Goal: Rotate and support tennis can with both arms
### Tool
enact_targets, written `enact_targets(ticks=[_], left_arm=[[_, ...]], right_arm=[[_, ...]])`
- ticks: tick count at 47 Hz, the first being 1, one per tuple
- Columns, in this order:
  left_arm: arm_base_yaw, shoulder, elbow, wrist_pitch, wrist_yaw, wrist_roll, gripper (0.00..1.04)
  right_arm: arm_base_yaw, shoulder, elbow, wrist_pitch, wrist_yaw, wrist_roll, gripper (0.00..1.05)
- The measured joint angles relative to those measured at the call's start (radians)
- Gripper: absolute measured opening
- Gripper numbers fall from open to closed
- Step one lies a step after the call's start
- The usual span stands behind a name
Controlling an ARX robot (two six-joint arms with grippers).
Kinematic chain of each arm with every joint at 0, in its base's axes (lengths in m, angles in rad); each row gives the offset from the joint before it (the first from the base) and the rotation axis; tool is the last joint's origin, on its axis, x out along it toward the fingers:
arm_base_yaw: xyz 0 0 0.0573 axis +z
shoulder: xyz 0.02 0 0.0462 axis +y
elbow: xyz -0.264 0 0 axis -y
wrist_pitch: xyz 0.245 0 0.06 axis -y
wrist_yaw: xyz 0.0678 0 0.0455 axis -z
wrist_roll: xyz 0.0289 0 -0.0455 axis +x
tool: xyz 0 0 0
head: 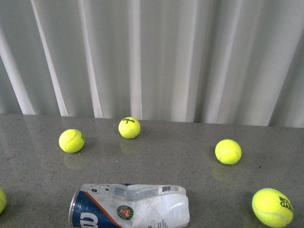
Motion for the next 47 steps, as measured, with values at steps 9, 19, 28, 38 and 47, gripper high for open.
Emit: enact_targets(ticks=[9,19,28,38,47], left_arm=[[0.0,0.0,0.0,0.0,0.0,0.0,0.98],[0.0,0.0,0.0,0.0,0.0,0.0,0.98],[0.0,0.0,0.0,0.0,0.0,0.0,0.98],[0.0,0.0,0.0,0.0,0.0,0.0,0.98],[0.0,-0.001,0.0,0.0,0.0,0.0,0.98]], right_arm=[[0.0,-0.109,0.0,-0.103,0.0,0.0,0.03],[0.0,-0.206,0.0,-0.197,0.0,0.0,0.03],[0.0,-0.27,0.0,-0.261,0.0,0.0,0.03],[0.0,-0.385,0.0,-0.404,-0.001,0.0,0.03],[0.0,-0.468,0.0,-0.466,-0.001,0.0,0.03]])
